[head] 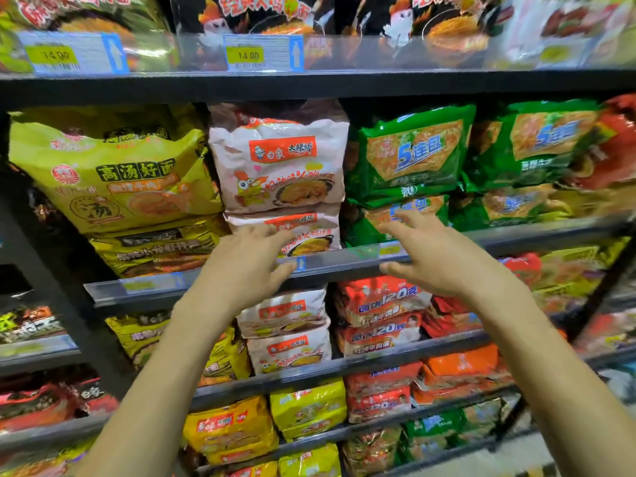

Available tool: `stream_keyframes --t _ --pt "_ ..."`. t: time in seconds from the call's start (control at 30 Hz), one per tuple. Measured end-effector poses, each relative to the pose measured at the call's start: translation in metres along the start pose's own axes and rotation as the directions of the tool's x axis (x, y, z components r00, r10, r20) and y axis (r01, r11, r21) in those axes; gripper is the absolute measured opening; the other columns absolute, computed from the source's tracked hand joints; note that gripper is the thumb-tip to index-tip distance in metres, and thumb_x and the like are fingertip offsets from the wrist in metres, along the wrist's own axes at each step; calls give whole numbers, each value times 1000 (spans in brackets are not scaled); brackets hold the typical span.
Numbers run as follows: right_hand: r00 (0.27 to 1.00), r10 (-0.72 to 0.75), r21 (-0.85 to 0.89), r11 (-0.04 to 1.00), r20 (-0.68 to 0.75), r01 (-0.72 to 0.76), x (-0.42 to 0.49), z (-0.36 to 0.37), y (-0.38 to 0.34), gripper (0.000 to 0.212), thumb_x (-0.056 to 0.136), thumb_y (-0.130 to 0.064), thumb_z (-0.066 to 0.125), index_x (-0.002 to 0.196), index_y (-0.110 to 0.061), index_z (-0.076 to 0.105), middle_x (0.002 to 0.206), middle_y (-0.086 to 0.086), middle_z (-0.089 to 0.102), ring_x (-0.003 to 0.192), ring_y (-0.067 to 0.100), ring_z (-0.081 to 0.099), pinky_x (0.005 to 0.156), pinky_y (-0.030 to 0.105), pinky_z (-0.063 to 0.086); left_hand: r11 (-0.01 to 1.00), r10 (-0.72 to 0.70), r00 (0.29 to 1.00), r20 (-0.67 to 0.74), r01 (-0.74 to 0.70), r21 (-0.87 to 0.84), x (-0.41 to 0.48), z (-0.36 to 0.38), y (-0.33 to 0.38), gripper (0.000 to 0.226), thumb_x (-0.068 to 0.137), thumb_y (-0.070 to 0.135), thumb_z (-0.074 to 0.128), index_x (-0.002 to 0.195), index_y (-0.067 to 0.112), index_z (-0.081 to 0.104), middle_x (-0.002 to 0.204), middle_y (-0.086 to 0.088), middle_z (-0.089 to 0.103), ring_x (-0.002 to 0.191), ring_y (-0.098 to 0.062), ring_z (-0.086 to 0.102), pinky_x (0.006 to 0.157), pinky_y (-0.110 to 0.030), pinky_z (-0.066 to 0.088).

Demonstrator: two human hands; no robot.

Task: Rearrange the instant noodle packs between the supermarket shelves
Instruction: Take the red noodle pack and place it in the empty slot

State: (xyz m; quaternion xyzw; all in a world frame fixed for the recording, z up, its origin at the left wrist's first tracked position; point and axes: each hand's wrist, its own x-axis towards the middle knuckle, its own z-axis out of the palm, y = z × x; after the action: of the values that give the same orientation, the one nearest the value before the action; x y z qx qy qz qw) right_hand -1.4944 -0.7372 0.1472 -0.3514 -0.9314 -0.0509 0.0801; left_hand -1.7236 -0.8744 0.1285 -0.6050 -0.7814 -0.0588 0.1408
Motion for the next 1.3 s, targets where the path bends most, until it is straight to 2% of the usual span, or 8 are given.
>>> stream_keyframes --t 0.13,0.27,0.53,0.83,0.93,1.07,1.2,1.3 --pt "999 37 -22 999 17 -36 -27 6 13 68 94 -50 57 153 -28 30 160 8 25 144 30 29 109 46 39 997 14 998 54 -18 71 1 0 26 56 100 51 45 152 33 36 149 -4 45 136 -30 41 107 -46 41" --pt "988 132 -47 991 79 -129 -59 11 38 70 95 -57 52 153 -27 28 154 10 33 142 31 31 108 46 39 995 42 994 102 -51 89 4 -7 62 59 100 55 45 153 35 32 158 -4 35 144 -29 32 111 -48 36" --pt "962 236 -65 971 135 -229 -137 -4 111 67 93 -56 55 149 -26 34 150 9 38 139 33 36 107 46 39 987 100 987 125 -114 117 11 -23 166 61 99 57 44 155 36 28 151 -3 44 138 -29 40 106 -45 41" --pt "929 317 -69 948 189 -310 -255 -20 220 68 95 -52 54 153 -25 30 159 10 24 143 35 29 107 50 37 978 196 968 156 -204 34 4 -24 337 58 101 55 43 153 33 32 147 -5 48 134 -32 44 101 -45 44" --pt "913 341 -78 940 224 -332 -289 -21 254 64 96 -48 55 151 -24 32 153 11 33 140 35 33 107 51 38 973 216 961 172 -226 42 2 -22 382 57 101 57 42 152 31 33 147 -4 48 133 -30 45 100 -45 45" --pt "896 381 -80 924 228 -373 -310 -30 304 61 96 -47 56 148 -24 37 148 11 38 136 35 38 105 50 42 964 261 957 129 -266 24 12 -35 434 58 101 56 40 154 34 30 148 -4 47 135 -29 45 102 -46 45" --pt "876 407 -59 912 260 -406 -321 -31 342 60 97 -46 55 149 -23 36 148 11 38 135 35 38 105 49 43 954 297 949 107 -298 -3 23 -33 471 51 100 56 43 145 32 41 139 -3 54 128 -29 50 98 -47 48" --pt "870 414 -38 907 267 -420 -322 -25 371 60 97 -46 55 149 -22 35 148 11 39 133 36 40 103 50 45 956 292 951 103 -293 -4 41 -28 491 51 100 53 43 146 30 41 140 -3 54 128 -30 50 97 -47 48"
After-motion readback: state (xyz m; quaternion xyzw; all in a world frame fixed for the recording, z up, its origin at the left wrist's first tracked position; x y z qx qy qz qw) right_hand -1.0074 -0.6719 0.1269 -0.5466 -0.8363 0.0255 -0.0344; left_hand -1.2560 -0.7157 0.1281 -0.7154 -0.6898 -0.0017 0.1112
